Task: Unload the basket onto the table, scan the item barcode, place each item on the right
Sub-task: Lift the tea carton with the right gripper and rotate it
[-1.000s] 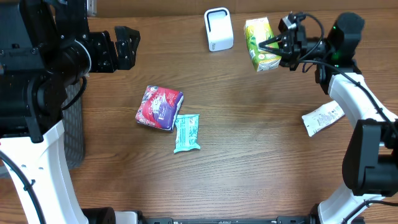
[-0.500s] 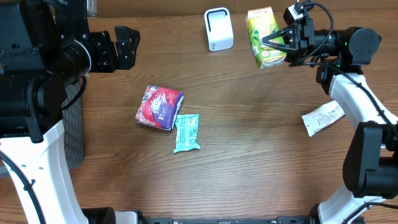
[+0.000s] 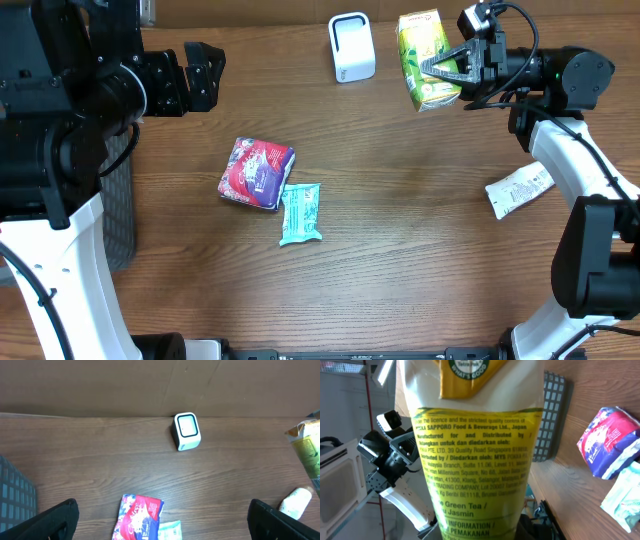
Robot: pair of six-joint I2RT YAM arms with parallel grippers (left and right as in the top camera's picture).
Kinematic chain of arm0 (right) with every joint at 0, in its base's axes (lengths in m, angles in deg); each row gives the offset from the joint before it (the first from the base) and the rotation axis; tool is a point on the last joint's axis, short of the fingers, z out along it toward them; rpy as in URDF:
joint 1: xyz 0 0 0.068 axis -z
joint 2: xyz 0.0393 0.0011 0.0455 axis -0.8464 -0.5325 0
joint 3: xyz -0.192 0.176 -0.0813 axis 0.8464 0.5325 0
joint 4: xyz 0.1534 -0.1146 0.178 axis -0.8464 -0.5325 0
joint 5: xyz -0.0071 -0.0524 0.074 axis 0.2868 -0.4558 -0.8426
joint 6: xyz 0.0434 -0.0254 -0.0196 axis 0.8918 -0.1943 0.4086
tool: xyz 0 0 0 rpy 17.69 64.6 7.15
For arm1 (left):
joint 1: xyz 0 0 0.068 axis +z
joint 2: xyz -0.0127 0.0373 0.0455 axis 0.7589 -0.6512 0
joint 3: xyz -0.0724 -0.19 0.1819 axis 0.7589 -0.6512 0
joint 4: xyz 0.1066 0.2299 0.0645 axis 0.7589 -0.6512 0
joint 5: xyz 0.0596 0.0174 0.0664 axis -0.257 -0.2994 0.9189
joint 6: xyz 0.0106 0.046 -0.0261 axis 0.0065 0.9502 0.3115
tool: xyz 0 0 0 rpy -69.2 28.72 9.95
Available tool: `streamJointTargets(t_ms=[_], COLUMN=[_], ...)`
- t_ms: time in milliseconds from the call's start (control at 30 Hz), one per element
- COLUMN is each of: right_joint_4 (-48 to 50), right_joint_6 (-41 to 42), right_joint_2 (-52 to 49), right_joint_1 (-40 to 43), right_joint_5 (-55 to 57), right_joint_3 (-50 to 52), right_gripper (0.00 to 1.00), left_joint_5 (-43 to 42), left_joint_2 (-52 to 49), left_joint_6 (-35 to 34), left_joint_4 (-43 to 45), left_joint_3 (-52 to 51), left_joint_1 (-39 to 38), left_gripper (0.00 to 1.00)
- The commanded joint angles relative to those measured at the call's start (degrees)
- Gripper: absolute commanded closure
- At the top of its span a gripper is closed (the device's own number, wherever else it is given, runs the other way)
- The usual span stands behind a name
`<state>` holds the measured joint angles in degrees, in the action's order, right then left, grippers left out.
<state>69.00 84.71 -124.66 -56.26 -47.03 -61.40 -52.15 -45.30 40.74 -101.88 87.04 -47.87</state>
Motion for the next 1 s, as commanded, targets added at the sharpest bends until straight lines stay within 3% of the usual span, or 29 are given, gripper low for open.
streamJointTargets(t_ms=[0, 333, 533, 633, 767, 833, 967], right_joint_4=[-1.31, -33.29, -55.15, -69.55, -91.58, -97.15, -100.52], right_joint_6=[-5.68, -43.30, -63.58, -74.93, -89.37, -93.57, -96.78], right_joint_2=[2.86, 2.82, 2.78, 2.78, 2.78, 2.78, 2.80], right_joint_1=[-1.70, -10.78, -13.51, -13.49, -13.66, -14.38, -15.21], right_joint_5=[0.09, 1.38, 9.33, 19.17, 48.94, 59.36, 67.34], right_joint_3=[-0.92, -0.92, -0.90, -0.90, -0.92, -0.92, -1.75], right_gripper=[0.96, 0.96, 0.96, 0.96, 0.96, 0.96, 0.96], left_joint_5=[0.11, 0.11, 0.11, 0.11, 0.11, 0.11, 0.11], left_joint_2=[-0.31, -0.31, -0.31, -0.31, -0.31, -0.31, -0.31], left_joint_6=[0.92, 0.92, 0.92, 0.92, 0.92, 0.92, 0.92], left_joint_4=[0.17, 0.17, 0.17, 0.17, 0.17, 0.17, 0.17], left_joint_3=[0.57, 0.57, 0.57, 0.57, 0.57, 0.57, 0.57], left_joint_1=[-0.02, -0.02, -0.02, -0.02, -0.02, -0.02, -0.02], left_gripper=[0.00, 0.00, 0.00, 0.00, 0.00, 0.00, 0.00])
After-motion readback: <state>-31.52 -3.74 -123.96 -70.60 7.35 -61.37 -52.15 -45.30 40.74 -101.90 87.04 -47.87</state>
